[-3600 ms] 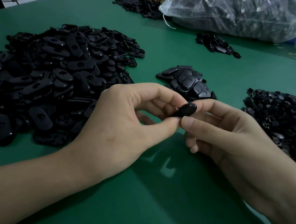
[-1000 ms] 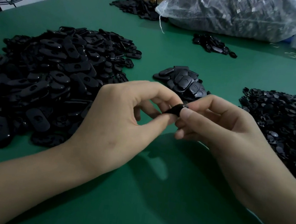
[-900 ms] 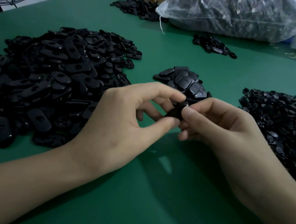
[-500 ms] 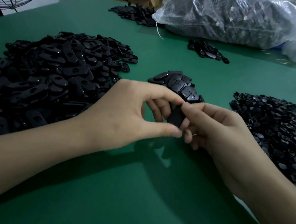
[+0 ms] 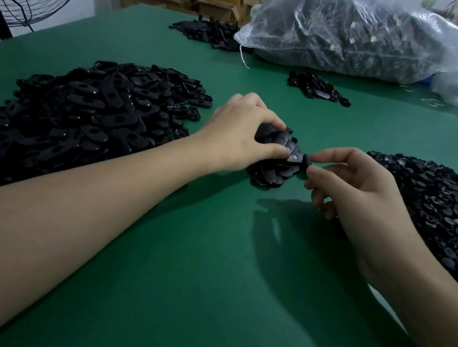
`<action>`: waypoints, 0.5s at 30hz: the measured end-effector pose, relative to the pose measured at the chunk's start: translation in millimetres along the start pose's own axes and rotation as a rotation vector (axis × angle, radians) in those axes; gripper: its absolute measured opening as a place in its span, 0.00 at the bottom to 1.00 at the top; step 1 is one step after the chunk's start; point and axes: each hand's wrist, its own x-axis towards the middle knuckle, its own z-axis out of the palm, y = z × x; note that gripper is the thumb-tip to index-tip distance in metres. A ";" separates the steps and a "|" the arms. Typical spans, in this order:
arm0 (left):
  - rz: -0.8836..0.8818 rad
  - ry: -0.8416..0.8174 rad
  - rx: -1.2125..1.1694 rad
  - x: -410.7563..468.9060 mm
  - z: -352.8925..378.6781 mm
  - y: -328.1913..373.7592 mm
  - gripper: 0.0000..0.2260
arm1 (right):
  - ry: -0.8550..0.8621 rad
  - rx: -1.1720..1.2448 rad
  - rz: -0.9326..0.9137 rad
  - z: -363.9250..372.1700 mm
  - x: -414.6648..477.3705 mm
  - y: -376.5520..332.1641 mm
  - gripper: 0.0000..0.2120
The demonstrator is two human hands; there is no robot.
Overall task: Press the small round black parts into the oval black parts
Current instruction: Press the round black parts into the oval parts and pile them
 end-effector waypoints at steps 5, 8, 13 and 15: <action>-0.141 0.119 0.069 19.9 -20.2 -22.6 0.17 | 0.062 -0.082 -0.059 -5.6 2.6 -1.7 0.04; -0.297 -0.013 0.381 31.6 -28.8 -48.1 0.19 | 0.140 -0.210 -0.098 -17.0 7.8 -2.6 0.06; -0.369 -0.110 0.613 31.3 -24.1 -69.8 0.13 | 0.194 -0.637 -0.157 -38.0 18.9 0.8 0.08; -0.345 -0.058 0.661 30.2 -24.4 -72.4 0.11 | 0.194 -0.811 -0.152 -43.4 21.2 2.1 0.08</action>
